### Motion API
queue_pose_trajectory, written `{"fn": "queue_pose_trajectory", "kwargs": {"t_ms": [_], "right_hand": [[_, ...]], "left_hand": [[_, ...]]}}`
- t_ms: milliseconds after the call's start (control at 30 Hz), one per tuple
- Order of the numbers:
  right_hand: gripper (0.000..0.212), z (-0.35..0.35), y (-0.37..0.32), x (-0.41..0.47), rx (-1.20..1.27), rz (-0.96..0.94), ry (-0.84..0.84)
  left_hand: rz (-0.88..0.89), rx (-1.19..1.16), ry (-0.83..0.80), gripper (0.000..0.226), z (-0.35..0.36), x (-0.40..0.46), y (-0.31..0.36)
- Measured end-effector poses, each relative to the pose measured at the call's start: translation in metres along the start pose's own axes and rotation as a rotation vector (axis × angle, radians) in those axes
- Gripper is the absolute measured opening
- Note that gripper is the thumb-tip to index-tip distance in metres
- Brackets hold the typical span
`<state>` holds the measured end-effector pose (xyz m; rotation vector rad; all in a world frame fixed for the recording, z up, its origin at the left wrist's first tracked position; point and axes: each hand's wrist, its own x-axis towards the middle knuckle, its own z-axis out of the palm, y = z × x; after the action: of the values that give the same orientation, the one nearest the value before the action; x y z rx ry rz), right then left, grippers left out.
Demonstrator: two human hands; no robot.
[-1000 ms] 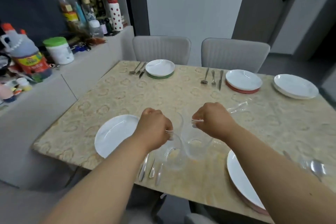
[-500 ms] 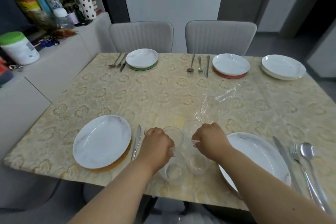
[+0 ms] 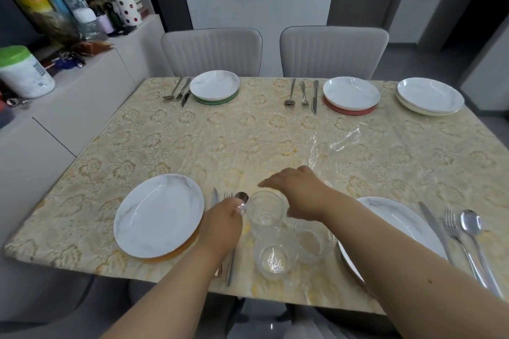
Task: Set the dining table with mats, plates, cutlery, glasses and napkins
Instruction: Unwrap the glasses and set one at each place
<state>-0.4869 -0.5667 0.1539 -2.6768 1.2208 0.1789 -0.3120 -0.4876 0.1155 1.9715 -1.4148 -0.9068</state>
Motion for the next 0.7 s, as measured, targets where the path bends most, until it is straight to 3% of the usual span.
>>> {"fn": "queue_pose_trajectory", "kwargs": {"t_ms": [100,233,367,533,700], "right_hand": [[0.088,0.008,-0.003,0.017,-0.07,-0.088,-0.146],[0.103,0.008,-0.006,0.029,-0.13,-0.128,-0.263],[0.09,0.006,-0.002,0.038,-0.015,-0.147,-0.245],[0.073,-0.002,0.009,0.047,0.476,-0.05,-0.09],[0.079,-0.01,-0.008,0.078,0.722,0.071,0.112]], "left_hand": [[-0.215,-0.234,-0.13,0.034,0.008,0.005,0.0],[-0.501,-0.487,-0.078,0.029,0.017,0.019,-0.008],[-0.35,-0.546,-0.112,0.016,0.011,0.014,-0.002],[-0.115,-0.715,-0.056,0.032,-0.01,0.016,0.02],[-0.135,-0.848,0.038,0.048,-0.026,0.036,0.018]]}}
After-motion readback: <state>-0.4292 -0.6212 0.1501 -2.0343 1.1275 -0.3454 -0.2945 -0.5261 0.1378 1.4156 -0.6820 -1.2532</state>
